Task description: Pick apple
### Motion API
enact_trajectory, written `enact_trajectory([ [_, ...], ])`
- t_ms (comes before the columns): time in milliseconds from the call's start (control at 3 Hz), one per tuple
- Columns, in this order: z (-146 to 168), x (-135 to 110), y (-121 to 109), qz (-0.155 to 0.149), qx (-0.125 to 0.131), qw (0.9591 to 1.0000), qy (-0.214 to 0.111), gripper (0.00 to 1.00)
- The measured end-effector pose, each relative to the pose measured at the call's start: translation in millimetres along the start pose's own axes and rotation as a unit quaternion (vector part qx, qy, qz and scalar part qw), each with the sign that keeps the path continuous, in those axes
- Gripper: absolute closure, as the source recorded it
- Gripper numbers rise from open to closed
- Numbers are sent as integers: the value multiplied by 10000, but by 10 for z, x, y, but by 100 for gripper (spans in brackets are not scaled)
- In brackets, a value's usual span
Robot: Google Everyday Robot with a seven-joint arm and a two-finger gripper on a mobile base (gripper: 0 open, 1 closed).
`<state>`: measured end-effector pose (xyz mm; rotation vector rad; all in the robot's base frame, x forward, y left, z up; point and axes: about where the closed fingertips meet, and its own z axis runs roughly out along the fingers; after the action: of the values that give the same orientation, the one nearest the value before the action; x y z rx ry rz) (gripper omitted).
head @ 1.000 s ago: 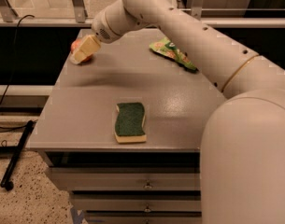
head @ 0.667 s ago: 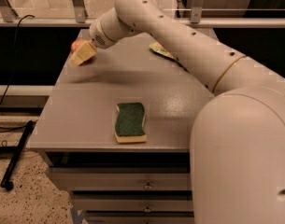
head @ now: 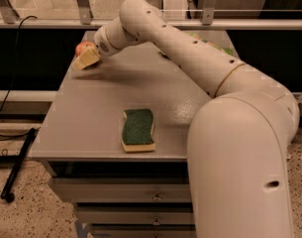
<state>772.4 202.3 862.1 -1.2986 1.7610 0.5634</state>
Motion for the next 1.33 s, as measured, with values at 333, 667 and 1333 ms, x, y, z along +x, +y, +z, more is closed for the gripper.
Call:
enact_trajectory([
  [333,45,-1,-36,157,-27,9998,-100,47],
  [667,-48,45,-98,193,-14,9996,-194,72],
  [1333,-1215,74,-421,-201,-291,9947,-961,100],
])
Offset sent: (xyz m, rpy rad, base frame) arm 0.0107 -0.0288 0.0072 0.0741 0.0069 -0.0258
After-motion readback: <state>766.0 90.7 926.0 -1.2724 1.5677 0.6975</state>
